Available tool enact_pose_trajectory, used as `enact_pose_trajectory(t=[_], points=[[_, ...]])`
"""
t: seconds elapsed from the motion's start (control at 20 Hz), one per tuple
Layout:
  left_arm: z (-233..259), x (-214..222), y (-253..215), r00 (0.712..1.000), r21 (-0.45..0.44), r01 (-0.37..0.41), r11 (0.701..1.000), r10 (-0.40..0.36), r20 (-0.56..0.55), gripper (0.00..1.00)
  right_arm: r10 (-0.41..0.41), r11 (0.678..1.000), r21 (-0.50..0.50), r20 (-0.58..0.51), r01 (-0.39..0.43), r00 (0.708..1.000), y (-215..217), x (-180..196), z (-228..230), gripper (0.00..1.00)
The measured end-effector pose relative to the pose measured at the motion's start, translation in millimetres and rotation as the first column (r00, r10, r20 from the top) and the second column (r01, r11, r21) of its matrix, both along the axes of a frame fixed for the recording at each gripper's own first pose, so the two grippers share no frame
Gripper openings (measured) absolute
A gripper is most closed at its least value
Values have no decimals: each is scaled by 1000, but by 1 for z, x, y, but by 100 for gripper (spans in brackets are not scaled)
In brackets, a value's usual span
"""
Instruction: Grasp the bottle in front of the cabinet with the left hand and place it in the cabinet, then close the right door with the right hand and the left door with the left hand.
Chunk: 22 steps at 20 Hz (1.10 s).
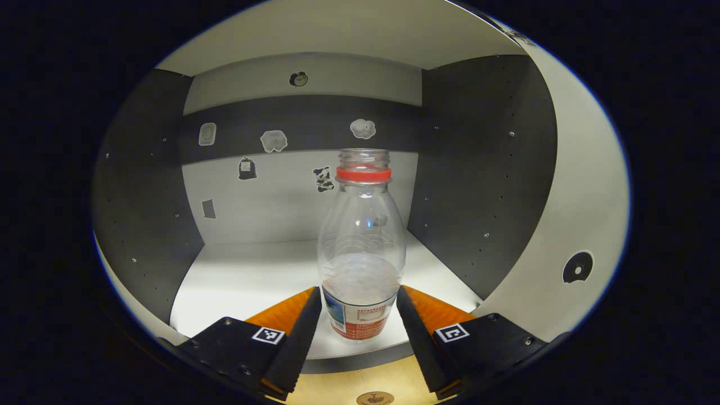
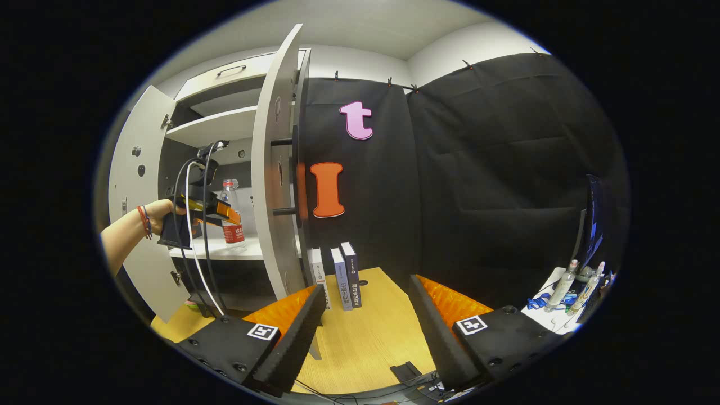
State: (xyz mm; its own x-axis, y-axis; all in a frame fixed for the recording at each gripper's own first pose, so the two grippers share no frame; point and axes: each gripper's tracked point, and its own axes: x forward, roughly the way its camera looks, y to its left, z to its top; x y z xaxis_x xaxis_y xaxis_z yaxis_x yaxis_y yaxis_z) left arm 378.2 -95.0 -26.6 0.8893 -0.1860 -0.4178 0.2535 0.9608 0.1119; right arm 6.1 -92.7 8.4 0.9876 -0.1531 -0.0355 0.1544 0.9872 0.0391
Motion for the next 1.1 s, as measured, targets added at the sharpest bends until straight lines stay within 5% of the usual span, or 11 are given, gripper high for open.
enact_pose_trajectory(t=[0.15,0.55,1.1], points=[[7,-10,1,1000,-10,-14,1000,14,18,96,-1,1000,-7,6,1,1000,-1,-2,2,99],[55,-70,27,989,-19,-38,999,41,145,96,19,999,-36,15,-19,1000,3,2,8,98],[120,-224,106,921,-150,-132,980,177,348,95,123,986,-110,-4,-123,992,21,59,14,98]])
